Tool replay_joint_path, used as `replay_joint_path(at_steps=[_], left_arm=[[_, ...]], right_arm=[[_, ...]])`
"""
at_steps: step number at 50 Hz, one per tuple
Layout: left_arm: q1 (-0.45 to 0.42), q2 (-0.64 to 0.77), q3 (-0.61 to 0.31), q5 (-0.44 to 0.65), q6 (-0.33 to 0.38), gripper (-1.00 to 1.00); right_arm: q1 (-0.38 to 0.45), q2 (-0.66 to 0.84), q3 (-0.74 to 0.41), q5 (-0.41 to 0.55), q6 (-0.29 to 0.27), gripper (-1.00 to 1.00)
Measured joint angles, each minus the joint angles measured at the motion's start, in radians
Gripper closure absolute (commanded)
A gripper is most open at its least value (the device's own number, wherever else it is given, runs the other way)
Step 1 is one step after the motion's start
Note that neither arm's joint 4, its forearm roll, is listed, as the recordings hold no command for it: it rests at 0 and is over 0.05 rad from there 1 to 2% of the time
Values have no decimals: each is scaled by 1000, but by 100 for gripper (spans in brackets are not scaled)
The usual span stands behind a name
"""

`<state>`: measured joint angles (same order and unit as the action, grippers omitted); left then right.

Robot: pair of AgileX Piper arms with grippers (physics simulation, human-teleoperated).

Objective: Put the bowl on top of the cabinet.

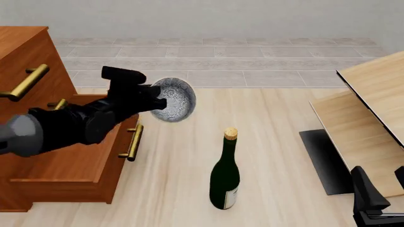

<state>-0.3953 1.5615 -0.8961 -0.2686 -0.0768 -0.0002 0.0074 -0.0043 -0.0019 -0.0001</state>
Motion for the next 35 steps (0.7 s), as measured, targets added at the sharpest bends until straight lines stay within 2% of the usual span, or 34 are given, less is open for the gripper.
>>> replay_joint_path(at_steps=[17,35], left_arm=[[38,-218,36,95,-68,100],[120,-392,25,216,-147,100]], right_arm=[[0,0,0,0,0,-100],[0,0,0,0,0,-100]])
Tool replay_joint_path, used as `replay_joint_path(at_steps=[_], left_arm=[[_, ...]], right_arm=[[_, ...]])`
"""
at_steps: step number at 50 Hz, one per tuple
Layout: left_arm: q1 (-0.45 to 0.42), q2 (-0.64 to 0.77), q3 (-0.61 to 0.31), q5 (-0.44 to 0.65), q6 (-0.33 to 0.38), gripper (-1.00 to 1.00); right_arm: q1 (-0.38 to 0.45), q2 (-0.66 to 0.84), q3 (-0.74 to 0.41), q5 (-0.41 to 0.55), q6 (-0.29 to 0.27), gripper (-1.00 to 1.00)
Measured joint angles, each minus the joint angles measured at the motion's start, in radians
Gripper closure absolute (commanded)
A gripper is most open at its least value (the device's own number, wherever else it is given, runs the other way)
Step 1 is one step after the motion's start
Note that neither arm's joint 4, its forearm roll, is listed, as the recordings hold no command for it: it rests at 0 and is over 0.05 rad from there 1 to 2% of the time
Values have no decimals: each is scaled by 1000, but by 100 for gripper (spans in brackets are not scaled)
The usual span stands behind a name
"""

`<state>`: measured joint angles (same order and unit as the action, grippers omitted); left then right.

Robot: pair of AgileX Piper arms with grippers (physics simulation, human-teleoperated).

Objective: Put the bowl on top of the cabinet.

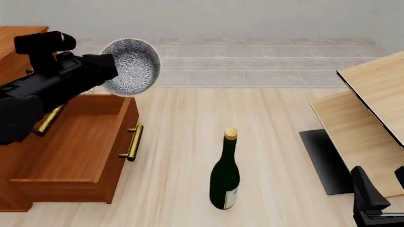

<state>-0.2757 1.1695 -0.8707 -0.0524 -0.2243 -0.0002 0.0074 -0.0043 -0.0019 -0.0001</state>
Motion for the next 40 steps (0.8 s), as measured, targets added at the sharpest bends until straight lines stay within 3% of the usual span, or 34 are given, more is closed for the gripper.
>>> replay_joint_path(at_steps=[16,40], left_arm=[[108,-160,-98,172,-50,100],[297,-244,-405,514,-88,100]], right_arm=[[0,0,0,0,0,-100],[0,0,0,0,0,-100]])
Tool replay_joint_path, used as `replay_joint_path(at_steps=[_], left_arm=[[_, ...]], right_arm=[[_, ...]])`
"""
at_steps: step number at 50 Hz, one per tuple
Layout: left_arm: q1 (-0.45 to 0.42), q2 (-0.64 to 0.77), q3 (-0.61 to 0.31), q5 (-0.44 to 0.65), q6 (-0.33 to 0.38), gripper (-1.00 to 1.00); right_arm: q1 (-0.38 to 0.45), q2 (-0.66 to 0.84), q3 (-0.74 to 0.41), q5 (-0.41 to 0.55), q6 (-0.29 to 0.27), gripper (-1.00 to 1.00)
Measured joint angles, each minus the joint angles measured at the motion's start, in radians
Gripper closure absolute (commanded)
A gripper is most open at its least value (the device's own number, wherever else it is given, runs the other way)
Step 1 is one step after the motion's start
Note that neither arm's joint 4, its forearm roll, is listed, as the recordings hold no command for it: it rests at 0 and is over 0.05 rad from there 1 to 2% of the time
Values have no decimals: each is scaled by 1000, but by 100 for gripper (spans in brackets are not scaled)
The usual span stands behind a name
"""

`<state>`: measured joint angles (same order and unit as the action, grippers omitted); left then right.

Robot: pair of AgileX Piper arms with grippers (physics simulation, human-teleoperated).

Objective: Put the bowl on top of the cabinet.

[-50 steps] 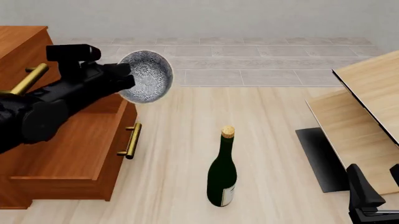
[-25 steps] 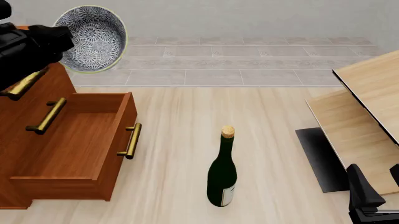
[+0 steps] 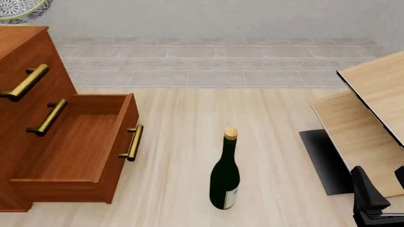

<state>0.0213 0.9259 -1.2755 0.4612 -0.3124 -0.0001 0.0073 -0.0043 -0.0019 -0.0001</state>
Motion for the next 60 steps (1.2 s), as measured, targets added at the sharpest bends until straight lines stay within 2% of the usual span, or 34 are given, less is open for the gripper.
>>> replay_joint_path(at_steps=[12,26,46,60], left_arm=[[125,3,-149,164,-48,100],[249,5,-264,278,-130,100],[401,29,-305,384,-255,100],[484,49,-289,421,-333,100]], right_arm=[[0,0,0,0,0,-100],[0,0,0,0,0,-100],[0,0,0,0,0,-100],[0,0,0,0,0,-100]])
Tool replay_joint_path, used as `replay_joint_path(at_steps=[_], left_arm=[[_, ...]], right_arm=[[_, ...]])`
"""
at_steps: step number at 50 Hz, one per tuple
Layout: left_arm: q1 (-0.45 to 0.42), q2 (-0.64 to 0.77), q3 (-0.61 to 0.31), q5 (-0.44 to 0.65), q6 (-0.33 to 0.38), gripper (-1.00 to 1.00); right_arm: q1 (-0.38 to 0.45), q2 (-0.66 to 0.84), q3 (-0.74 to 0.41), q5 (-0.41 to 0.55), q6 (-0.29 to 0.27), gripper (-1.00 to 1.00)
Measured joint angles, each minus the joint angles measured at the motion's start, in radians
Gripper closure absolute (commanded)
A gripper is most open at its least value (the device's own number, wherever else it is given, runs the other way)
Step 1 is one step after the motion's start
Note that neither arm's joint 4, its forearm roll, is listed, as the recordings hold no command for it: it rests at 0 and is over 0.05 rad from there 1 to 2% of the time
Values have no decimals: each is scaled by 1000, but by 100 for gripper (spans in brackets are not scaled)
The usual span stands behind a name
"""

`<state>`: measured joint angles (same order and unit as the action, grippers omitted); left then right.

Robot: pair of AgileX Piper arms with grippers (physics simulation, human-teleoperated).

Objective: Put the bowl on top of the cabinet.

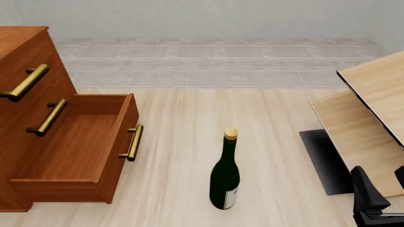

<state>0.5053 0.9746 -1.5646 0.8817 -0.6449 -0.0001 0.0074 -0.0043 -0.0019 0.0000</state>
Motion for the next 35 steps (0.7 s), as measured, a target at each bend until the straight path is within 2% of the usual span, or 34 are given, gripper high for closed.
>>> replay_joint_path(at_steps=[13,35], left_arm=[[72,26,43,4,-19,100],[159,71,86,-45,30,100]], right_arm=[[0,0,0,0,0,-100],[0,0,0,0,0,-100]])
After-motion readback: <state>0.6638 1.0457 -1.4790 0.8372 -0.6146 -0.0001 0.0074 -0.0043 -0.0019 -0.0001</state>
